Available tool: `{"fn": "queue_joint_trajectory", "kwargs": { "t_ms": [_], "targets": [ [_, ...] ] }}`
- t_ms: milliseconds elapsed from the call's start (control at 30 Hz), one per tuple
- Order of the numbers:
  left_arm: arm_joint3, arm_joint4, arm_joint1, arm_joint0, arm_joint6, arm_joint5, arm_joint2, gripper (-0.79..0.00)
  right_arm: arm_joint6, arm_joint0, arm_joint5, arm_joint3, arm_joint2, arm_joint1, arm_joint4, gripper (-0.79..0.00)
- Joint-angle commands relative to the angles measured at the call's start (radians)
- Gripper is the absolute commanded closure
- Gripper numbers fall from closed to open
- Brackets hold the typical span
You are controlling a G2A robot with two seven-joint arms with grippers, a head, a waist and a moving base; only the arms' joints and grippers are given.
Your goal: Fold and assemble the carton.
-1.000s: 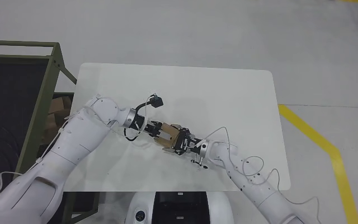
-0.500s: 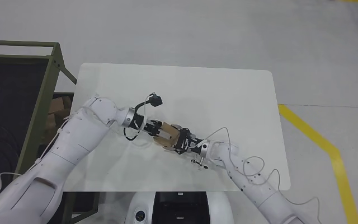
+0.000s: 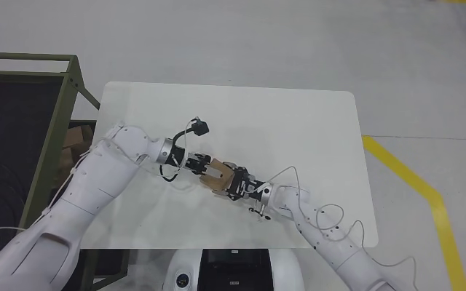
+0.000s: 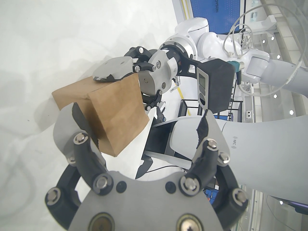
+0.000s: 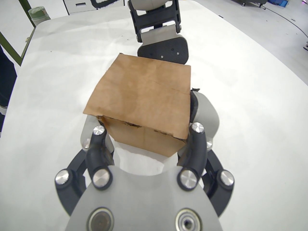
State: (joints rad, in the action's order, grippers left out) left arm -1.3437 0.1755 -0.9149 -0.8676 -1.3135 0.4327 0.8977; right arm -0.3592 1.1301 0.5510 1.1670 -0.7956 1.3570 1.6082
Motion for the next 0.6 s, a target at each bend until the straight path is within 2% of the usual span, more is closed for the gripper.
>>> {"fn": "queue_joint_trajectory", "kwargs": {
  "t_ms": [0, 133, 233, 333, 400, 500, 567],
  "targets": [
    [-0.004, 0.000, 0.001, -0.003, 0.002, -0.002, 0.002, -0.785, -0.003, 0.001, -0.004, 0.001, -0.001, 0.000, -0.002, -0.453],
    [-0.008, 0.000, 0.002, -0.007, 0.003, -0.004, 0.006, -0.785, -0.010, 0.009, -0.012, 0.013, -0.006, -0.004, 0.002, -0.443],
    [-0.009, 0.000, 0.003, -0.009, 0.004, -0.003, 0.012, -0.785, -0.014, 0.017, -0.014, 0.024, -0.012, -0.008, 0.007, -0.351],
    [-0.011, 0.009, 0.006, -0.014, 0.017, 0.010, 0.026, -0.785, -0.014, 0.024, -0.015, 0.031, -0.017, -0.011, 0.009, -0.348],
    [-0.011, 0.019, 0.010, -0.022, 0.025, 0.023, 0.043, -0.785, -0.015, 0.027, -0.016, 0.035, -0.020, -0.013, 0.011, -0.311],
    [-0.012, 0.042, 0.019, -0.037, 0.035, 0.045, 0.077, -0.785, -0.019, 0.034, -0.017, 0.044, -0.027, -0.017, 0.012, -0.299],
    [-0.012, 0.060, 0.026, -0.052, 0.041, 0.060, 0.107, -0.785, -0.025, 0.041, -0.020, 0.052, -0.034, -0.021, 0.015, -0.243]
  ]
}}
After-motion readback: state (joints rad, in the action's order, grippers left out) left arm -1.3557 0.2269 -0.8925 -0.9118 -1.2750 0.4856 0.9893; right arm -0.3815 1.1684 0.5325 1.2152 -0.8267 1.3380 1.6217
